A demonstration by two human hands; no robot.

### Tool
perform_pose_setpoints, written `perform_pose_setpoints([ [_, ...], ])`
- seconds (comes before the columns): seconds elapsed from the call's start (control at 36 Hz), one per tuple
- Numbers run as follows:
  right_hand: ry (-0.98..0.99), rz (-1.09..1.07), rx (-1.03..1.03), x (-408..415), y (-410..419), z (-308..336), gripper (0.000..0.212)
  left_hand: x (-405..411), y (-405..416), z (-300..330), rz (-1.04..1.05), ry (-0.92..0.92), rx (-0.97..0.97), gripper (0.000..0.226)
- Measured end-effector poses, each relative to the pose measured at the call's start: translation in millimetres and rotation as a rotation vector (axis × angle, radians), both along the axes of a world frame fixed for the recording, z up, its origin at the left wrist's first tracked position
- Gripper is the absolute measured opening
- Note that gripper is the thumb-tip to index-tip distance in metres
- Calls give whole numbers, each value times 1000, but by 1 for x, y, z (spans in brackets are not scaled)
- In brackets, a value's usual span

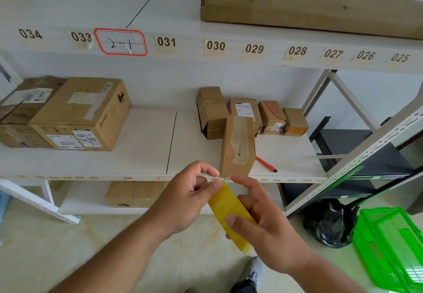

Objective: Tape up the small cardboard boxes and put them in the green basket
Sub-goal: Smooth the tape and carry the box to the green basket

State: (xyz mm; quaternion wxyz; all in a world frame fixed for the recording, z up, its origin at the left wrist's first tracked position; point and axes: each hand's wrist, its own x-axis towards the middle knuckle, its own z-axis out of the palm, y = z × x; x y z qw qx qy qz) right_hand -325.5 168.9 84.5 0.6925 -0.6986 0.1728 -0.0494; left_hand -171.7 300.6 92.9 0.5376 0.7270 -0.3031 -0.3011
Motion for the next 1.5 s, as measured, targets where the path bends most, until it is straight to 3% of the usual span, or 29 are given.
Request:
perform_pose_setpoints([
  [0.14, -68, 5, 81, -3, 3, 2, 60, 6, 6, -14, 146, -253, 83, 12],
  [0.19, -69, -2, 80, 1, 4, 3, 57, 9, 10, -22, 314, -242, 89, 17],
  [0.25, -43, -6, 28, 6, 3, 1, 55, 4, 11, -19, 443, -60, 109, 51],
  [0.28, -24, 4, -7, 10, 3, -1, 56, -3, 12, -12, 412, 98, 131, 68],
  [0.31, -4, 19, -40, 12, 2, -2, 57, -12, 10, -6, 319, 266, 164, 75],
  [0.36, 25, 59, -88, 19, 3, -2, 59, -31, 5, 2, 105, 486, 172, 68],
  [0.47, 50, 98, -140, 28, 9, -6, 62, -44, -9, -7, 228, 527, 12, 46],
  [0.58, 95, 99, -197, 39, 8, -21, 74, -35, -12, -14, 382, 633, 11, 61],
  [0.69, 196, 229, -278, 50, 9, -38, 85, -14, -13, -28, 528, 651, 95, 70],
  [0.81, 315, 281, -547, 56, 4, -55, 85, 30, -16, -43, 619, 420, 254, 58],
  [0.92, 374, 184, -473, 46, -18, -69, 69, 98, -7, -78, 490, 40, 474, 65],
  [1.03, 485, 86, -425, 23, -55, -79, 58, 171, 3, -136, 394, -229, 636, 34],
  [1.17, 575, -73, -429, -9, -87, -93, 46, 242, 10, -195, 305, -481, 883, 25],
  [1.31, 624, -218, -461, -28, -105, -112, 64, 278, 1, -243, 304, -600, 969, 19],
  [1.5, 634, -322, -429, -22, -122, -115, 48, 293, -7, -271, 242, -656, 1027, 23],
])
